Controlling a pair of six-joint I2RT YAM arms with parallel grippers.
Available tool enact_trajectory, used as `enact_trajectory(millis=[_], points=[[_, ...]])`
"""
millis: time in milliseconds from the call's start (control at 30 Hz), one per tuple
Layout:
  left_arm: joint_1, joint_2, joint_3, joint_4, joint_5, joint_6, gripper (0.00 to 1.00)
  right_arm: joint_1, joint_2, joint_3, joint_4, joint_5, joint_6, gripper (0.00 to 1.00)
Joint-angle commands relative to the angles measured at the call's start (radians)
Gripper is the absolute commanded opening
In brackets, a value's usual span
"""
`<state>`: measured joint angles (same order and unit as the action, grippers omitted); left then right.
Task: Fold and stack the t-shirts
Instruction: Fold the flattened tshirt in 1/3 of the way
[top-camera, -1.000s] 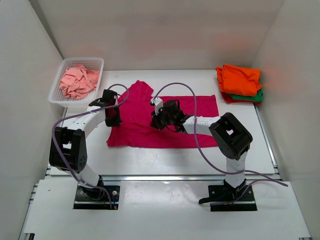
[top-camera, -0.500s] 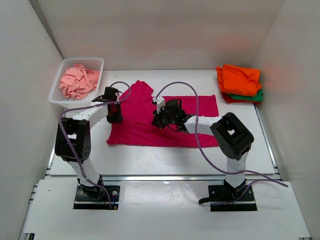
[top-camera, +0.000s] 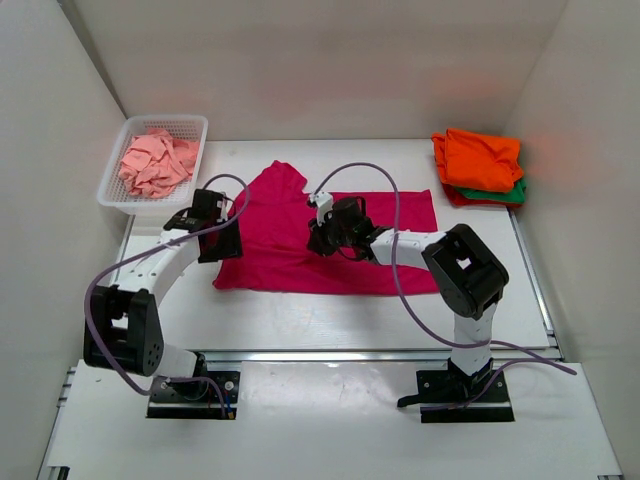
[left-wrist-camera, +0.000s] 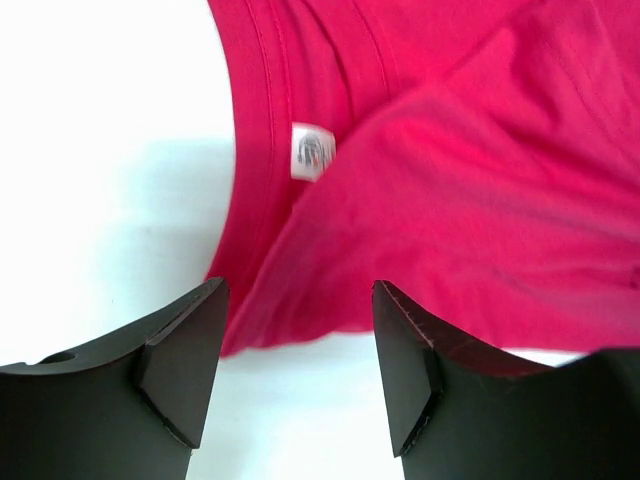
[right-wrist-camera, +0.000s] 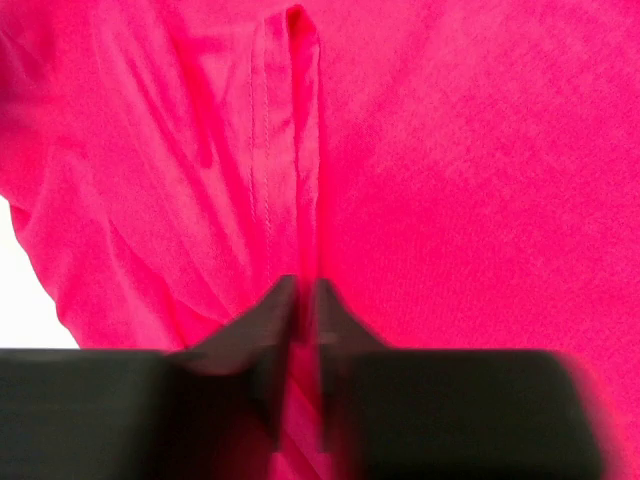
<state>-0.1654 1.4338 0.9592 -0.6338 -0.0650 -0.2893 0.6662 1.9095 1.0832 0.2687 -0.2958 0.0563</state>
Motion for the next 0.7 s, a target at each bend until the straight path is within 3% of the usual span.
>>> enact_trajectory(millis=[0,167,467,667], points=[[-0.012,-0.042,-0.027,-0.049,-0.004,-0.008,0.70,-0.005,-0.027,0.070,-0.020,-0.008,-0.018,0.15],[-0.014,0.016,-0.037,-0.075,-0.021,0.010,0.65,-0.013,0.025,0.182,-0.063,-0.057,-0.077,0.35],[-0.025,0.148,-0.040,-0.064,-0.012,0.013,0.60,0.016,0.279,0.570,-0.258,-0.147,-0.141,0.38],[-0.011,0.130,-0.059,-0.053,-0.007,0.019,0.59,0.033,0.414,0.713,-0.376,-0.183,-0.167,0.39]])
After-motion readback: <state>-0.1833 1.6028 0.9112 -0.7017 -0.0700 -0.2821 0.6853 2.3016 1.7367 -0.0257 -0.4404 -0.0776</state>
